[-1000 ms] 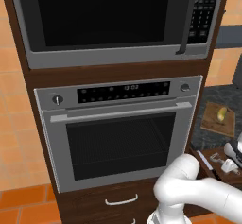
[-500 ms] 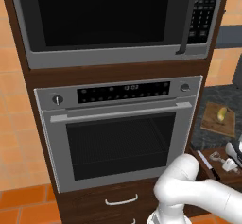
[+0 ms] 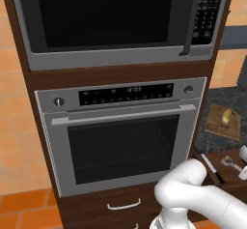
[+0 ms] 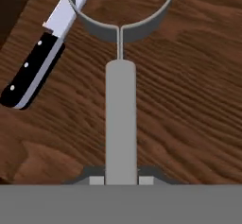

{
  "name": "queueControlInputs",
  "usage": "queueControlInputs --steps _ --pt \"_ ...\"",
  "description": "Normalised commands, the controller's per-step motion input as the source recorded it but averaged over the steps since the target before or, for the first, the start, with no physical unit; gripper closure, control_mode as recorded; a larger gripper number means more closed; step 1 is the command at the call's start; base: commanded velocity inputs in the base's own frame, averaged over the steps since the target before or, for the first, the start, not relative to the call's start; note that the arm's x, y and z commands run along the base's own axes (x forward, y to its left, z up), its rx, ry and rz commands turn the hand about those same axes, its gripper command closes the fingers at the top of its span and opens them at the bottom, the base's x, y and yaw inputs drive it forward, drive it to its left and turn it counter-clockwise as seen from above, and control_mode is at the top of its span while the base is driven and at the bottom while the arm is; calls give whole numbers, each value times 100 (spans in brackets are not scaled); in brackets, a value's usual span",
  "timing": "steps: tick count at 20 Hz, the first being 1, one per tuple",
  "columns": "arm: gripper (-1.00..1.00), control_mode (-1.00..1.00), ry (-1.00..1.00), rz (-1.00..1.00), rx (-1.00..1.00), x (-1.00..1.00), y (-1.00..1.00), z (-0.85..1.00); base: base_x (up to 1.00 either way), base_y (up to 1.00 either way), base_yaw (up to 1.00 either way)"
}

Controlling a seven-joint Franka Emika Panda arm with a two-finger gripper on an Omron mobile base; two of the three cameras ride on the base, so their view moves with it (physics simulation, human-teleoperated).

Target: Place the appropriate cutting tool for cutting the cucumber skin on the cutting board.

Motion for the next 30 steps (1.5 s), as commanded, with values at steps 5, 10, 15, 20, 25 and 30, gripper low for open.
queueControlInputs --steps 5,10,15,20,25,30 --pt "100 -100 -2 31 0 -18 -3 98 0 0 0" --pt "100 -100 12 28 0 -33 0 88 0 0 0" --pt "100 -100 12 24 1 -54 -6 92 0 0 0" --pt "100 -100 1 15 6 -38 -31 100 0 0 0" --pt "100 -100 0 1 8 23 -44 67 0 0 0" --pt "100 -100 0 -2 8 86 -12 7 0 0 0"
